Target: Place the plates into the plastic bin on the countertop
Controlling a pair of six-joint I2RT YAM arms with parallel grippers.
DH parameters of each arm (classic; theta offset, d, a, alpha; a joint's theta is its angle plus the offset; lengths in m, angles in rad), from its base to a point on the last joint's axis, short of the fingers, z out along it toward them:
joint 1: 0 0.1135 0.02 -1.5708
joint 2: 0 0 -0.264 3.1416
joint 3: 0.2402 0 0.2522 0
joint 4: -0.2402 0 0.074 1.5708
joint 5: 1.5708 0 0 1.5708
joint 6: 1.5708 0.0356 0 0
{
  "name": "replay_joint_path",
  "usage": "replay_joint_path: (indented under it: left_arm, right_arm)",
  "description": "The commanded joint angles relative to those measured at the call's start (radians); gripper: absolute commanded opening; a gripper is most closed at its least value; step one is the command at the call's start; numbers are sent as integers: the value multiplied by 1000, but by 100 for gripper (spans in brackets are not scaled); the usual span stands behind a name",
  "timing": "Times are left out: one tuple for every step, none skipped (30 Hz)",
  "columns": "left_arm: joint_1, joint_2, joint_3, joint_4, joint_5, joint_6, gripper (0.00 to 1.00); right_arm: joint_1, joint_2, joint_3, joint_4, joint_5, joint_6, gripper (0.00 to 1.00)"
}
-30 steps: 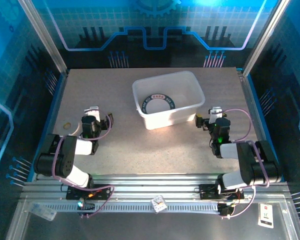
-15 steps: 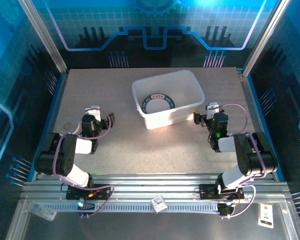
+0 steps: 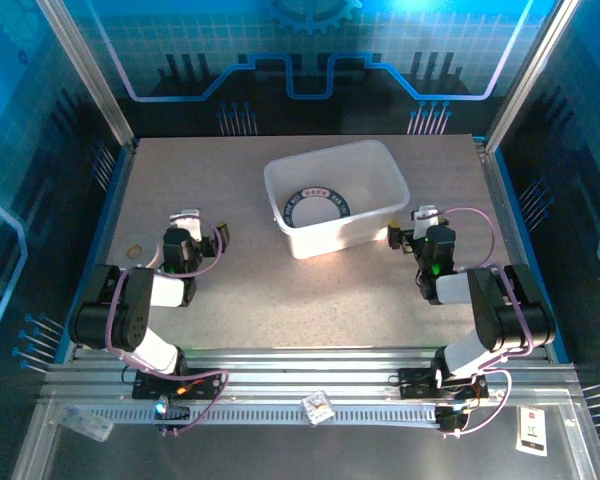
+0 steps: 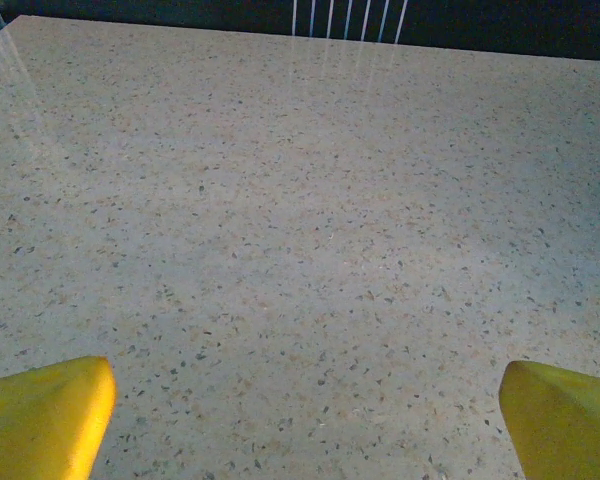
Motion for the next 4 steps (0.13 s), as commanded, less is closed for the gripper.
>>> replay_joint_path:
  left_arm:
    - [6,-1,21,17,-4,-1,99]
    - [6,-2,21,17,-3,-1,99]
    - [6,-2,21,18,-2,-1,99]
    - [6,-1,21,17,-2,0,100]
  right_arm:
    - [4,3,21,-1,-25,-7,100]
    - [4,3,21,0,-25,-8,100]
    - [4,3,19,1,-25,-9,100]
    - [4,3,19,4,-25,-8,100]
